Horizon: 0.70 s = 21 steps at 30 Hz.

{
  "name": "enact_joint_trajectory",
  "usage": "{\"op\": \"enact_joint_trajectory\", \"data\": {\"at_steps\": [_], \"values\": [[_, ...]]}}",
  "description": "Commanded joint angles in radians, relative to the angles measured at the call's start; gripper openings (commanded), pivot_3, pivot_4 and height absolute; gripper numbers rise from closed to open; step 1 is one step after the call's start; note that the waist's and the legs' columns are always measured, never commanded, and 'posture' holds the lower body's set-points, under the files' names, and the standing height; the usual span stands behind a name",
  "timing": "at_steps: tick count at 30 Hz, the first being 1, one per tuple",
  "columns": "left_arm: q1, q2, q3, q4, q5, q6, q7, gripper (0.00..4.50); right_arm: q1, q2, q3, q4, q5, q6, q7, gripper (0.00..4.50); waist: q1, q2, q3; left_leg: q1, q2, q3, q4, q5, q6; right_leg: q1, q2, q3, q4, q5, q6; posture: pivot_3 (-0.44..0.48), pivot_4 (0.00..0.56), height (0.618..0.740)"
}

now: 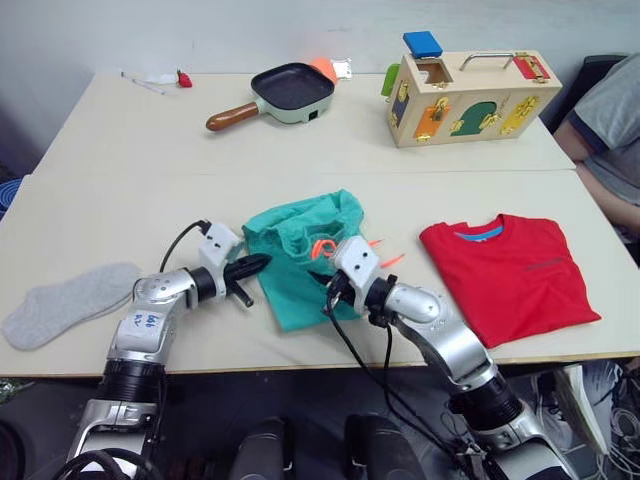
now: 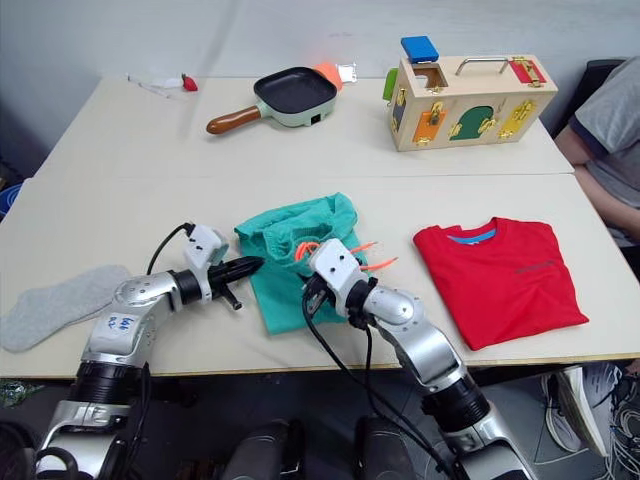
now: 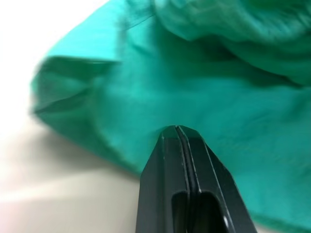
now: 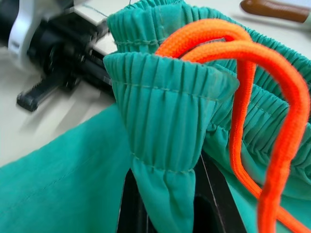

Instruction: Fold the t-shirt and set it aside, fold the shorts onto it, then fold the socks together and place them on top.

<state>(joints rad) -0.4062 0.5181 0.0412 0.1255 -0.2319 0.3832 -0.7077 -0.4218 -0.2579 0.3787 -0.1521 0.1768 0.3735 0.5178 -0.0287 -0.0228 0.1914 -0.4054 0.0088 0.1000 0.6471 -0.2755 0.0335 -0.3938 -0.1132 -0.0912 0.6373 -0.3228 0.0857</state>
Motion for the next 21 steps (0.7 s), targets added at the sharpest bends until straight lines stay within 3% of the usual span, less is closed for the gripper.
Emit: {"op": "enact_joint_trajectory", "data": {"at_steps": [1,7,13,16,21], "values": [[0.004,0.029,0.048,-0.012,-0.028,-0.032,-0.028,0.0,-0.031,0.004,-0.004,-0.018,0.022,-0.04,0.083,0.68,-0.001,0.0,0.0,0.0,0.0,0.0,0.0,0.0,0.0,0.0,0.0,0.0,0.0,0.0,0.0,0.0,0.15,0.74],[-0.04,0.123,0.133,0.034,-0.107,-0.008,-0.127,0.0,-0.035,-0.149,-0.067,-0.109,0.26,-0.027,0.494,2.75,0.001,0.0,0.0,0.0,0.0,-0.001,0.0,-0.001,0.0,0.0,0.0,-0.001,0.0,0.0,0.0,0.0,0.15,0.74],[-0.128,0.154,0.176,-0.026,-0.276,0.086,-0.271,0.0,-0.029,-0.203,-0.223,-0.067,0.423,0.054,0.568,2.75,0.005,0.0,0.0,-0.001,0.0,-0.004,0.001,-0.002,0.001,0.003,-0.001,-0.004,-0.003,0.0,0.0,0.0,0.15,0.74],[-0.174,0.114,0.124,-0.124,-0.352,0.16,-0.311,0.0,-0.025,-0.172,-0.225,0.012,0.325,0.004,0.472,1.81,0.004,0.0,0.0,-0.001,0.0,-0.004,0.001,-0.002,0.0,0.003,-0.001,-0.004,-0.003,0.0,0.0,0.0,0.15,0.74],[-0.229,-0.009,-0.02,-0.197,-0.334,0.198,-0.279,0.0,-0.004,-0.097,-0.183,0.106,0.144,-0.102,0.308,0.05,0.004,0.0,0.0,-0.001,-0.001,-0.003,0.001,-0.001,0.0,0.003,-0.001,-0.004,0.001,0.0,0.0,0.0,0.15,0.74]]}}
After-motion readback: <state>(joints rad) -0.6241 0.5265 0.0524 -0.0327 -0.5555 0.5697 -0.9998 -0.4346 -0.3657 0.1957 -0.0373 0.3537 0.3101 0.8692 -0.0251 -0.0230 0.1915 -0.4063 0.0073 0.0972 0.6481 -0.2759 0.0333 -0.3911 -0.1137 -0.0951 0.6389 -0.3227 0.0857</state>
